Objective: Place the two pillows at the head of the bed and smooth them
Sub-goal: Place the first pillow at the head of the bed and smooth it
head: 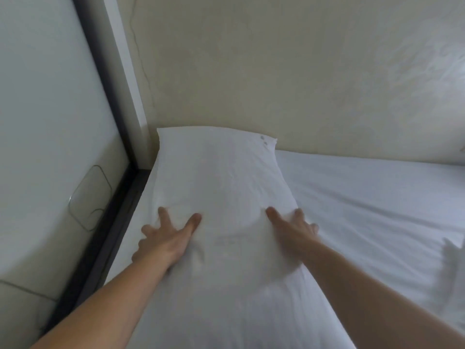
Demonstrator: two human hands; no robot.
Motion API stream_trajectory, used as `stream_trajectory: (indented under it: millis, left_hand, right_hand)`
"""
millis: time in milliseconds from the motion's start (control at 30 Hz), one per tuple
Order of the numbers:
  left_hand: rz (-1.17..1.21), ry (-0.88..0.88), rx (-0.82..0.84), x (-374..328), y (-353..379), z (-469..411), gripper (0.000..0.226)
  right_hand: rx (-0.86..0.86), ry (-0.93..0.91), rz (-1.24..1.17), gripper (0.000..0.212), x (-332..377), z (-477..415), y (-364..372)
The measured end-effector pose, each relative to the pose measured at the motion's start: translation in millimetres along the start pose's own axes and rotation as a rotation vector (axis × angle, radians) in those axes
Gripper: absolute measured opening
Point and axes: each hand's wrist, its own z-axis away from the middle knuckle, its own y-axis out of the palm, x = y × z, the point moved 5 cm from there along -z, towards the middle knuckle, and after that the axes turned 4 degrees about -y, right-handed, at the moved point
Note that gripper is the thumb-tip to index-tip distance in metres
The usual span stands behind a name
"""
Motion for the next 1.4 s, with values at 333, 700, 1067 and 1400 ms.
stream_trajectory:
  millis: [333,700,1067,1400]
  left_hand:
    - [0.178,0.085,0.04,8.0,1.5,34.4,0.109]
    - [-0.237,0.499,-0.487,-71.2,-21.8,43.0,0.069]
    - [-0.474,0.303,-0.388,-33.6,-15.4,-11.2,0.059]
    - [-0.513,0.349,-0.374,-8.9,-19.3,25.8,0.066]
  right_hand:
    - [-0.063,-0.087,0.111,0.058,-30.0,57.6,2.7]
    - [-0.346,-0.424,0.472,0.078,21.7,41.2,-21.9]
    - [-0.22,-0.151,0.149,0.075,-58.3,-20.0,-32.9]
    - [-0.263,-0.376,0.338,0.071,-13.6,42.1,-0.2]
